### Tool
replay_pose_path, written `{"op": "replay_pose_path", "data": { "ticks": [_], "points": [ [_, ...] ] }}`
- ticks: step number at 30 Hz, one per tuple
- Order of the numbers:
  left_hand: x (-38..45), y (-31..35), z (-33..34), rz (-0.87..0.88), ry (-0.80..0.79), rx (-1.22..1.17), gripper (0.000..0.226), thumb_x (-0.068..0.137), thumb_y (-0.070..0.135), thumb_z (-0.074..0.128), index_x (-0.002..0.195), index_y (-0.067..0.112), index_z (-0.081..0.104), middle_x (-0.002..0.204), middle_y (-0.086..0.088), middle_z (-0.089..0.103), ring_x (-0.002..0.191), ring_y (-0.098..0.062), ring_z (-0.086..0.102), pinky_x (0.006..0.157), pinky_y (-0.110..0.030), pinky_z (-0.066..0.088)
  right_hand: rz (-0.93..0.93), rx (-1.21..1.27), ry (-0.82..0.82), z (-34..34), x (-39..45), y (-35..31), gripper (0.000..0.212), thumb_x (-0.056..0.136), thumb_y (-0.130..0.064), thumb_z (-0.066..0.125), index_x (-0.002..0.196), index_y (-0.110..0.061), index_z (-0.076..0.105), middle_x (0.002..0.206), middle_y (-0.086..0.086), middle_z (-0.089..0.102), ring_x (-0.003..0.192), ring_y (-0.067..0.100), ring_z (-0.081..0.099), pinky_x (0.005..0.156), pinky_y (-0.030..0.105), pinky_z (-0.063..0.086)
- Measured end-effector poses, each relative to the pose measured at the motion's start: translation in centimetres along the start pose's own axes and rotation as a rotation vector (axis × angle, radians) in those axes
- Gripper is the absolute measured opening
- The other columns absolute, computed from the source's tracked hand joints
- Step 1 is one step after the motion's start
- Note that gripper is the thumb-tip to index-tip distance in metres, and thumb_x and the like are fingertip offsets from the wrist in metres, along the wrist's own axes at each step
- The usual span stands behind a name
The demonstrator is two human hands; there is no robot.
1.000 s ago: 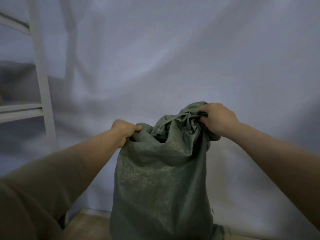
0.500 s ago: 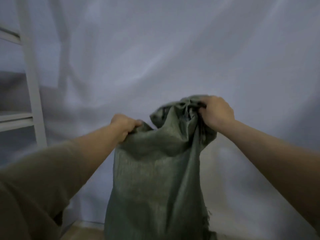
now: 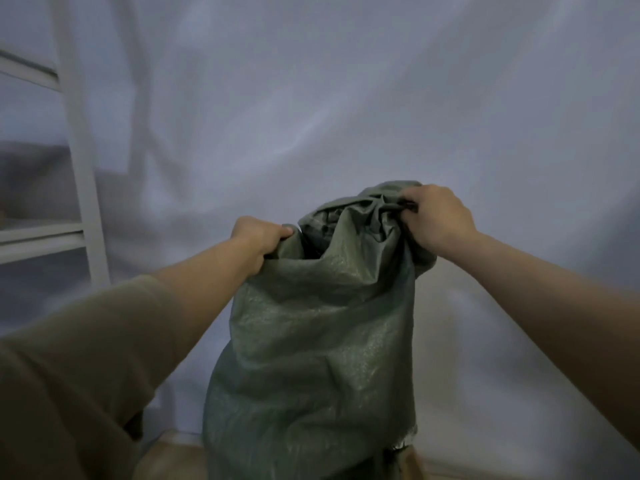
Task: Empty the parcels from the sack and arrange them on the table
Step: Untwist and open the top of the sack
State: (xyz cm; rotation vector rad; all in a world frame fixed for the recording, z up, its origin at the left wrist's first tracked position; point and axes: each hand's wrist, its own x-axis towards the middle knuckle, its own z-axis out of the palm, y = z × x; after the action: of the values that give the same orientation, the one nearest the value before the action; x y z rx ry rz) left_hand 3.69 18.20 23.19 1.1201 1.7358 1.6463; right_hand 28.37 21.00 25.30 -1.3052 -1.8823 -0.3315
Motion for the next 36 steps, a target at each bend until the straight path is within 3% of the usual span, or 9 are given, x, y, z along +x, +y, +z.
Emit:
{"op": "replay_pose_path", "data": {
  "ticks": [7,9,13,18,21,24,29,33,36],
  "points": [
    [-1.2,-3.0,-0.1,-0.120,-0.057,0.084,0.050,0.079,0.029,0.082,0.108,-0.007,0.063,0.097,-0.018,0.067,0.083,-0.032,0.064,0.073,-0.039,0.055,0.016,-0.069,-0.078,0.2,-1.3,0.0,0.018,0.092,-0.017,0.051,0.103,-0.018,0.066,0.107,0.010,0.066,0.098,0.037,0.059,0.074,0.036,0.044],
    [-1.2,-0.7,0.3,-0.064,-0.100,-0.001,0.044,0.078,0.028,0.082,0.102,-0.004,0.065,0.085,-0.013,0.066,0.074,-0.026,0.063,0.066,-0.035,0.054,0.021,-0.045,0.049,-1.2,-0.3,-0.7,0.020,0.094,-0.018,0.050,0.105,-0.019,0.066,0.107,0.012,0.066,0.099,0.037,0.059,0.073,0.036,0.043],
    [-1.5,3.0,1.4,0.069,-0.159,-0.220,0.032,0.078,0.027,0.082,0.100,0.005,0.074,0.092,-0.012,0.073,0.075,-0.024,0.069,0.064,-0.029,0.058,-0.007,0.062,0.294,-3.2,0.9,-1.6,0.027,0.094,-0.016,0.046,0.110,-0.024,0.066,0.110,0.009,0.065,0.106,0.036,0.056,0.072,0.036,0.039],
    [-2.4,-1.4,2.2,-0.087,-0.132,-0.009,0.048,0.080,0.030,0.080,0.110,-0.004,0.065,0.097,-0.014,0.069,0.078,-0.026,0.063,0.057,-0.030,0.050,0.030,-0.142,-0.105,-1.8,-1.3,0.7,0.028,0.092,-0.017,0.050,0.113,-0.026,0.066,0.116,0.010,0.065,0.104,0.037,0.059,0.075,0.036,0.043],
    [-2.4,1.4,3.1,-0.033,-0.185,-0.091,0.049,0.074,0.034,0.084,0.106,0.001,0.067,0.101,-0.015,0.070,0.087,-0.032,0.068,0.073,-0.042,0.059,0.049,-0.086,0.079,-3.2,-0.6,0.8,0.028,0.093,-0.018,0.050,0.113,-0.025,0.067,0.115,0.012,0.066,0.105,0.038,0.059,0.076,0.038,0.044],
    [-3.3,3.8,4.0,0.046,-0.210,-0.156,0.031,0.079,0.031,0.081,0.094,0.007,0.069,0.093,-0.012,0.070,0.079,-0.027,0.068,0.067,-0.036,0.059,0.052,0.016,0.252,-4.0,-0.6,0.9,0.028,0.093,-0.018,0.047,0.111,-0.025,0.068,0.111,0.010,0.067,0.103,0.038,0.059,0.075,0.037,0.044],
    [-3.4,-0.5,4.5,-0.106,-0.143,-0.008,0.047,0.079,0.030,0.081,0.109,-0.001,0.064,0.101,-0.016,0.068,0.083,-0.030,0.065,0.070,-0.038,0.056,0.136,-0.089,-0.069,-2.5,-2.8,3.3,0.025,0.090,-0.016,0.052,0.109,-0.021,0.067,0.110,0.013,0.066,0.100,0.039,0.060,0.074,0.037,0.046],
    [-2.9,4.9,5.3,0.028,-0.123,-0.235,0.024,0.077,0.027,0.081,0.082,0.008,0.068,0.081,-0.009,0.070,0.065,-0.020,0.065,0.055,-0.027,0.055,0.096,0.016,0.228,-4.7,-0.8,2.3,0.025,0.092,-0.015,0.048,0.104,-0.020,0.069,0.107,0.013,0.067,0.101,0.040,0.059,0.073,0.039,0.044],
    [-2.5,8.5,5.7,0.154,-0.133,-0.400,0.016,0.077,0.024,0.081,0.079,0.010,0.073,0.083,-0.009,0.074,0.071,-0.020,0.069,0.066,-0.032,0.060,0.047,0.138,0.448,-6.4,0.5,1.6,0.030,0.091,-0.014,0.043,0.104,-0.024,0.069,0.104,0.009,0.068,0.101,0.035,0.058,0.071,0.035,0.041]
  ]
}}
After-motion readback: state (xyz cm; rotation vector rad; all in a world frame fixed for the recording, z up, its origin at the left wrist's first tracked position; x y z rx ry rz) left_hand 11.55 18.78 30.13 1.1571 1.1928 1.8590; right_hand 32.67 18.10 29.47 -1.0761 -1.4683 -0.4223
